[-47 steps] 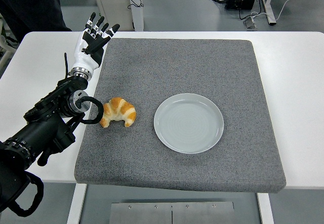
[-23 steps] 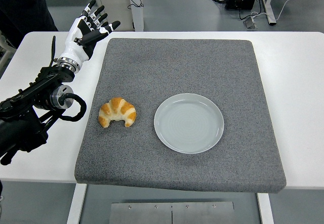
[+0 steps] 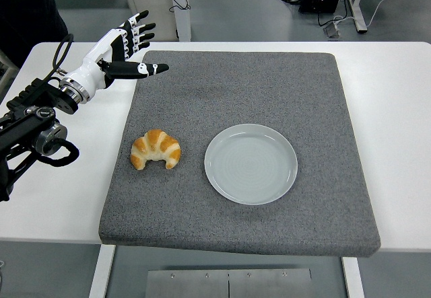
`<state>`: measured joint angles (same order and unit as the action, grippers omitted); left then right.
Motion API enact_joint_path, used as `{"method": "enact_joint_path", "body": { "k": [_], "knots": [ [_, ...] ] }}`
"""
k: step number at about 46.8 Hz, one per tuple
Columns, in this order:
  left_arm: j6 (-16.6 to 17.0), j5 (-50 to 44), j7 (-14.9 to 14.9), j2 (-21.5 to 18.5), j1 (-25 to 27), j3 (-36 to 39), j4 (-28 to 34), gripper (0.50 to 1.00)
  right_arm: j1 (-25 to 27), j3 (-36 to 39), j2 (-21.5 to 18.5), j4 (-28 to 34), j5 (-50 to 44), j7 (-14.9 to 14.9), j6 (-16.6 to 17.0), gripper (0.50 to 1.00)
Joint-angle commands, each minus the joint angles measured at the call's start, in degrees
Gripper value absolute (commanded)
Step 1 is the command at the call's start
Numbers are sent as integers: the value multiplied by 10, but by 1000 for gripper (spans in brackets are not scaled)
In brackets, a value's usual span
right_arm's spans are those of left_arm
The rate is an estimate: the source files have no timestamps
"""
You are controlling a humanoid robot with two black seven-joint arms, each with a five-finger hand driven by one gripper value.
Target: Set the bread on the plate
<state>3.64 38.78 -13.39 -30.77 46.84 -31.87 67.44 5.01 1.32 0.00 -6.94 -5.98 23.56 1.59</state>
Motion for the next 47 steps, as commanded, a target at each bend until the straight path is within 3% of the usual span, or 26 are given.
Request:
{"method": "enact_joint_path", "body": {
  "k": [1,6,19,35,47],
  "knots": [
    [-1,55,18,-17,-2,0,30,968,0,0,0,0,0,0,0,1000],
    [-11,105,37,-35,-1,1,43,968,0,0,0,0,0,0,1,1000],
    [-79,203,57,-81,0,0,65,968,0,0,0,0,0,0,0,1000],
    [-131,331,57,-100,-1,1,95,968,0,0,0,0,0,0,0,1000],
    [-163,368,57,-102,-1,1,118,968,0,0,0,0,0,0,0,1000]
  ]
}}
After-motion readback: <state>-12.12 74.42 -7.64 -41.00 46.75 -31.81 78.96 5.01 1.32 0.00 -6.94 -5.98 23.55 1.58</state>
